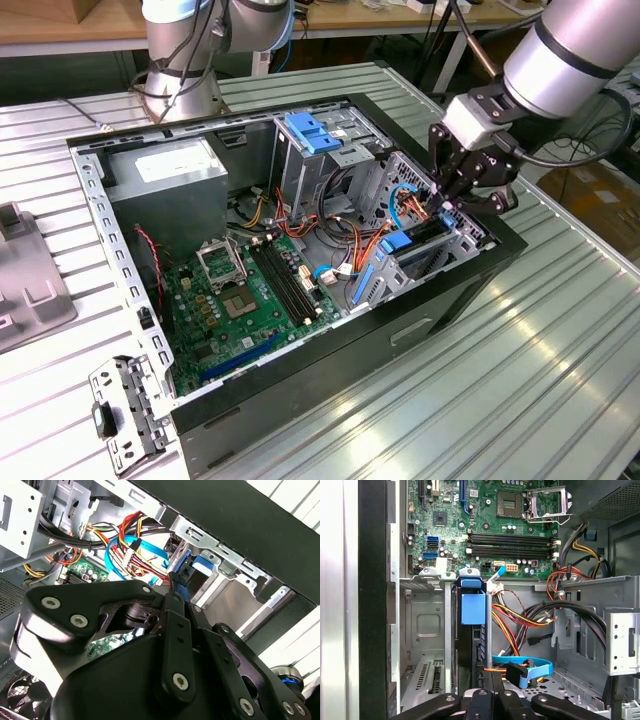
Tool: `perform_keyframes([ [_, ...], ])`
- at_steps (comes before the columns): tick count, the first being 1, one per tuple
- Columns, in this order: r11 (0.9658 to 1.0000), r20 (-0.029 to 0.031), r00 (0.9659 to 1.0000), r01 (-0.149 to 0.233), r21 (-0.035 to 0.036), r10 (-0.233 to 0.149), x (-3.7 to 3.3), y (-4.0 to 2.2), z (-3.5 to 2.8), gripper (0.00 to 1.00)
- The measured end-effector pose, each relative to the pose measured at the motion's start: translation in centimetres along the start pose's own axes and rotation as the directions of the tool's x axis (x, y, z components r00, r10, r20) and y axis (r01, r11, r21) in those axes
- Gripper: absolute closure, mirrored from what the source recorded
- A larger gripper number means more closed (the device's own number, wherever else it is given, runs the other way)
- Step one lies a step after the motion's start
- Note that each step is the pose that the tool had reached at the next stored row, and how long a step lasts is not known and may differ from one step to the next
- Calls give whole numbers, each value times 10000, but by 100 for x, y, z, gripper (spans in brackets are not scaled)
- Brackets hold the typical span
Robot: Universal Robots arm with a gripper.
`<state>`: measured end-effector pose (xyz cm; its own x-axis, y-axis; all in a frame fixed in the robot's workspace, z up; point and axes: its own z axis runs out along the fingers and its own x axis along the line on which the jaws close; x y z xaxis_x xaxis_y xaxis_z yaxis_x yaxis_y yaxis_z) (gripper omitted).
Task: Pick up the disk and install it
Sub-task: 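Insert the first disk wire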
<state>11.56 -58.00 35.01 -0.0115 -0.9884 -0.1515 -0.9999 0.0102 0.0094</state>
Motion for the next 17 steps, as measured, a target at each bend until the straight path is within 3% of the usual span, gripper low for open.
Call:
perform_keyframes([
  [6, 10000, 8, 10000, -11, -73, 12, 27, -15, 77, 89],
  [8, 10000, 81, 10000, -11, -75, 12, 31, -17, 82, 89],
  [11, 10000, 236, 9997, -8, -77, 10, 29, -25, 69, 89],
  [17, 10000, 384, 9993, -6, -79, 9, 17, -78, -14, 89],
])
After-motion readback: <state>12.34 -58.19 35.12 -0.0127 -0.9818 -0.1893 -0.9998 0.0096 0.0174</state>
